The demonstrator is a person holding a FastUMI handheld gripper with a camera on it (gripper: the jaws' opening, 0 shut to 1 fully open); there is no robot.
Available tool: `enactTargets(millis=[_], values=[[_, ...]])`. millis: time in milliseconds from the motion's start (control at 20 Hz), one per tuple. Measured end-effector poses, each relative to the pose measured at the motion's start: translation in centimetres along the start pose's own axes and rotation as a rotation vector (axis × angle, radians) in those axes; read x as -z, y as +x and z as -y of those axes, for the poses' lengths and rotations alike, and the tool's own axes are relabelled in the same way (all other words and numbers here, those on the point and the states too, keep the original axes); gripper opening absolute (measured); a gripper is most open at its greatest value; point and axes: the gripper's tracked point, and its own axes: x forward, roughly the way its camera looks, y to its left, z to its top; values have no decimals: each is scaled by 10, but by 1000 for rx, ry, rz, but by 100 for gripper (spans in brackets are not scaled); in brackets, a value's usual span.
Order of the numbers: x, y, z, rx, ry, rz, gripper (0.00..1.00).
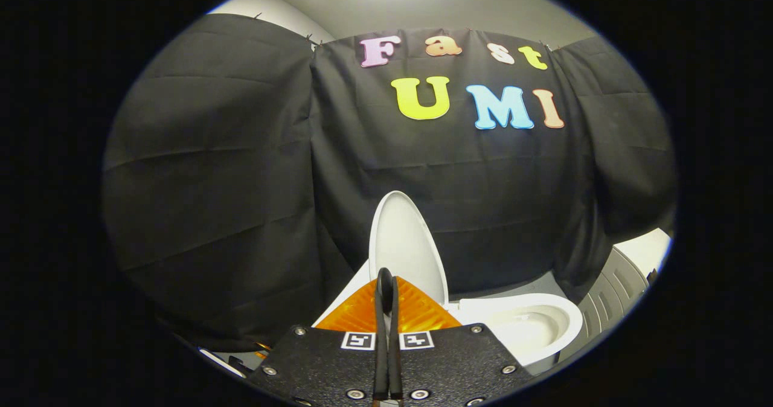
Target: Open the toilet lid.
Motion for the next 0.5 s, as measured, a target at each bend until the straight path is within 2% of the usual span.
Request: enactTargets(millis=[350, 500], values=[[2, 3, -7, -17, 17, -6, 1], [-2, -1, -4, -17, -41, -7, 2]])
